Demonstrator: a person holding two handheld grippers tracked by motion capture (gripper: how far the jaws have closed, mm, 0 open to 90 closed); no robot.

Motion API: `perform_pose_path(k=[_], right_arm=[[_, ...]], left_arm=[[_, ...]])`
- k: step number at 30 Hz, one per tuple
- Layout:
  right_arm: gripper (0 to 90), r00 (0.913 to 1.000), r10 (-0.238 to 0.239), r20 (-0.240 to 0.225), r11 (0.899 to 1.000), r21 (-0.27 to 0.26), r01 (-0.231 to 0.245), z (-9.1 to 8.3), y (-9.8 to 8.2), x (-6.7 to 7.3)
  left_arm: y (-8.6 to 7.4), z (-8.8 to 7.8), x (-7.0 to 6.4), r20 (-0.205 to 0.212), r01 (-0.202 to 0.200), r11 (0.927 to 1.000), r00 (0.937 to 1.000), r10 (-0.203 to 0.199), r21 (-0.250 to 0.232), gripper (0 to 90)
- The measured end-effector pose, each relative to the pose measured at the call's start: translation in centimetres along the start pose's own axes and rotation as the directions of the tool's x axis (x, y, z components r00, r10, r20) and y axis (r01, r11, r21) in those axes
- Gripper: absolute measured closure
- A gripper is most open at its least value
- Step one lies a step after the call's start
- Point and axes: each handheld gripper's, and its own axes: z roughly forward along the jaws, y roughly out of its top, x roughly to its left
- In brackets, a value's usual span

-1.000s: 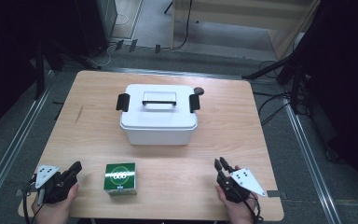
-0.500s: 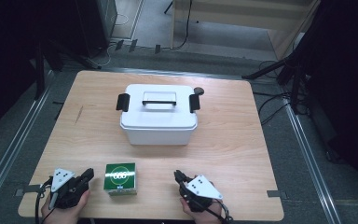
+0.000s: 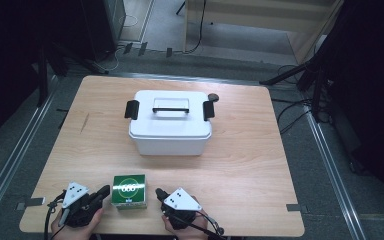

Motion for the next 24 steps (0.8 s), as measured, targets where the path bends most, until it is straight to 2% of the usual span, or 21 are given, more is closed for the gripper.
perform_pose_path(k=[1,4,7,10,12,15,20,24], right_arm=[[90.0,1.0000,-0.005,0.002,1.000,0.002,0.005,0.1,0.0,0.2],[90.0,1.0000,0.001,0.000,1.000,0.009,-0.001,0.2,0.2,0.5],[90.0,1.0000,-0.004,-0.008,1.000,0.013,0.004,0.2,0.2,0.7],[90.0,0.9998,0.000,-0.018,1.000,0.015,0.001,0.1,0.2,0.8],[90.0,0.9999,0.009,0.005,1.000,0.019,-0.009,0.0,0.2,0.8],[90.0,0.9979,0.063,0.014,0.998,0.030,-0.064,-0.5,0.2,0.0],[90.0,0.9947,0.088,0.053,0.995,0.050,-0.091,-1.6,0.2,-1.5],[90.0,0.9897,0.112,0.089,0.991,0.064,-0.118,-2.7,0.1,-3.3]], left_arm=[[0.0,0.2,-0.9,0.009,-0.021,0.9998,0.9997,0.021,-0.001,90.0],[0.0,0.2,-0.9,0.009,-0.021,0.9998,0.9997,0.021,-0.001,90.0],[0.0,0.3,-1.3,0.029,-0.010,0.9999,0.9995,0.010,-0.001,90.0],[0.1,0.7,-2.1,0.044,-0.012,0.9999,0.9990,0.012,0.008,90.0],[0.1,1.0,-2.9,0.031,-0.022,0.9998,0.9993,0.021,0.004,90.0],[0.3,1.5,-3.7,0.053,-0.025,0.9996,0.9983,0.025,0.013,90.0],[1.0,2.8,-5.6,0.068,-0.054,0.9982,0.9963,0.052,0.026,90.0],[1.8,4.2,-7.4,0.097,-0.075,0.9961,0.9927,0.071,0.046,90.0]])
